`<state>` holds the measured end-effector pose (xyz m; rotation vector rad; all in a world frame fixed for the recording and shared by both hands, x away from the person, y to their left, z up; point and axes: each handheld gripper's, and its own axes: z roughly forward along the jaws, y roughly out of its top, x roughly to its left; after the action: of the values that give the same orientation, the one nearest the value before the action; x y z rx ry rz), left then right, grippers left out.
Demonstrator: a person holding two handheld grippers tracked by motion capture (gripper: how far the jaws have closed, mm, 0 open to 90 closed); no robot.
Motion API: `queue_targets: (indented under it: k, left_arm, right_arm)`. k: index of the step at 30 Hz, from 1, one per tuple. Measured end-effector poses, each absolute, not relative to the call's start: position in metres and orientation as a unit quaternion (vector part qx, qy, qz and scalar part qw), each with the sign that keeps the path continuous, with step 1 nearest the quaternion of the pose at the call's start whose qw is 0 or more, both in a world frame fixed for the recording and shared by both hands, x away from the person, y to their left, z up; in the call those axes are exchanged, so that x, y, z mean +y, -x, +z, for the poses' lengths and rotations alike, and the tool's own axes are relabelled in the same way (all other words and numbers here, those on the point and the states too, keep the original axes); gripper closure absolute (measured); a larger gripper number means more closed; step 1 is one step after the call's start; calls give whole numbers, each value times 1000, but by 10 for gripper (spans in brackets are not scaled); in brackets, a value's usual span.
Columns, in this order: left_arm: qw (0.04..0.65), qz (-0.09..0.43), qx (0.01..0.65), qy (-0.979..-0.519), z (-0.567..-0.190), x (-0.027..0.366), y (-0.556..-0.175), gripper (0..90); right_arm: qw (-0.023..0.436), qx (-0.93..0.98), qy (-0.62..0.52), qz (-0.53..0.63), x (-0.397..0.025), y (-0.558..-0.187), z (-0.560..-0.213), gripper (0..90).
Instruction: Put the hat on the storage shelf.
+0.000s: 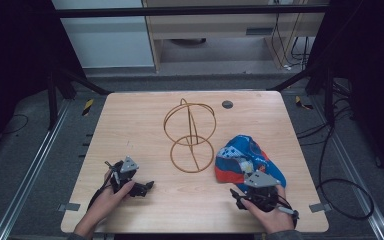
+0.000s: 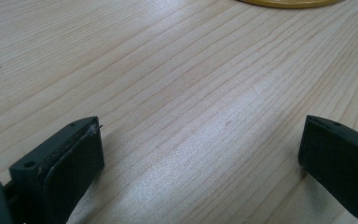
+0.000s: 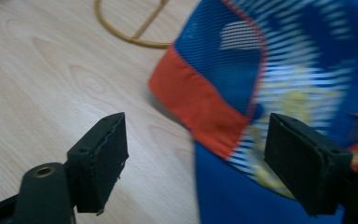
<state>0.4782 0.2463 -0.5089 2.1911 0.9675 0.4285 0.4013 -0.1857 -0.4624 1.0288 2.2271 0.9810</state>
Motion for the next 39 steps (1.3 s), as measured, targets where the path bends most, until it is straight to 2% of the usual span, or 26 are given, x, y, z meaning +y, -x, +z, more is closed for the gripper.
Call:
queue_targets:
  k: [6,9,10,13,14,17,18,20,21,32,39]
  left_arm:
    - [347,165,372,-845,-509,246,-478,0]
    - [347,164,371,-846,-509,246,-479,0]
    - [347,164,371,-846,-509,246,-479,0]
    - [347,164,371,-846,-509,246,-479,0]
    - [347,164,371,-846,-509,246,-479,0]
    - [347,165,371,-845,-509,246,-479,0]
    - [347,164,371,-846,-509,246,-479,0]
    - [347,164,371,-845,-509,246,-479,0]
    - [347,164,371,-845,-509,246,-479,0]
    - [347,165,371,-845,-509,246,-478,0]
    - [348,165,372,-845,-509,246,-478,0]
  right_arm:
    - [232,821,-410,321,-211,-414,-436,200]
    - [224,828,-414,306,-217,-424,-421,220]
    - [210,829,-424,298,-220,-433,-413,255]
    - [205,834,-425,287,-223,-444,-408,276]
    - [195,837,-429,278,-224,-456,-405,324]
    - [177,839,-432,281,-226,-468,-404,340]
    - [164,840,-434,279,-225,-478,-403,387]
    - [151,841,-437,281,-224,-483,-403,405]
    - [141,846,-435,274,-221,-490,-406,442]
    - [105,860,-433,249,-213,-504,-416,600]
    - [89,866,-429,242,-214,-504,-419,810]
